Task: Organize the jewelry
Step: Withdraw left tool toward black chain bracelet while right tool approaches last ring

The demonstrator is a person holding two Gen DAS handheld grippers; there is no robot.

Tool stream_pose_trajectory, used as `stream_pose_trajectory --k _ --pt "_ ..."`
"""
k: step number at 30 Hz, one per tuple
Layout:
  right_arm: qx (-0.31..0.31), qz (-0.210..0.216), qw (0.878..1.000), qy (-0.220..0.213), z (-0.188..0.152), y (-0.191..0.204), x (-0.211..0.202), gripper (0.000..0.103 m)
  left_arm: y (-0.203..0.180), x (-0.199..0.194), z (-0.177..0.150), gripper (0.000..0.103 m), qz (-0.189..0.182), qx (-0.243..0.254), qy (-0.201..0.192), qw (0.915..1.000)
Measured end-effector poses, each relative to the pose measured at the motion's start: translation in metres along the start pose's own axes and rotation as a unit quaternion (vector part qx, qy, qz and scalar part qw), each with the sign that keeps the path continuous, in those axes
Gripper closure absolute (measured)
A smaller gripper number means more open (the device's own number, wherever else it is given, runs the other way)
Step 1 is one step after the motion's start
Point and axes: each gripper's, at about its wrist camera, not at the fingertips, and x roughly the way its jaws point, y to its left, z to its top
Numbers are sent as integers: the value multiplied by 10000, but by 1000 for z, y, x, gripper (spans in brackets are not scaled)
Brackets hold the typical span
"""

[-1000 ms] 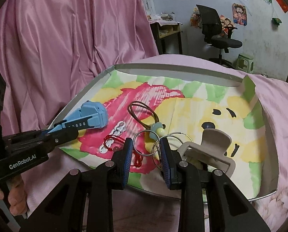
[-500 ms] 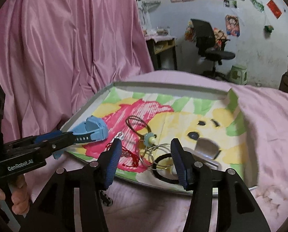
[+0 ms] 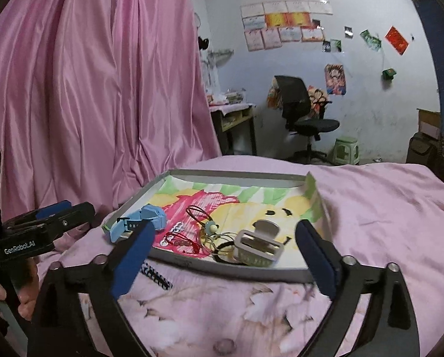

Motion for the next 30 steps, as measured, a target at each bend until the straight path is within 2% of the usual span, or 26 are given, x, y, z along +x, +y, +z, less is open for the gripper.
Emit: stream_pose_trajectory --k 4,21,30 --pt "42 -119 9998 -134 -8 -8 -17 3 -8 -12 -7 7 27 102 -139 9998" --pt "-111 -314 9981 -522 -29 -7 -63 2 -25 -56 -36 3 64 383 -506 9980" --pt "-371 -358 9974 -496 -42 2 -71 2 -24 -59 -54 3 96 569 -357 9977"
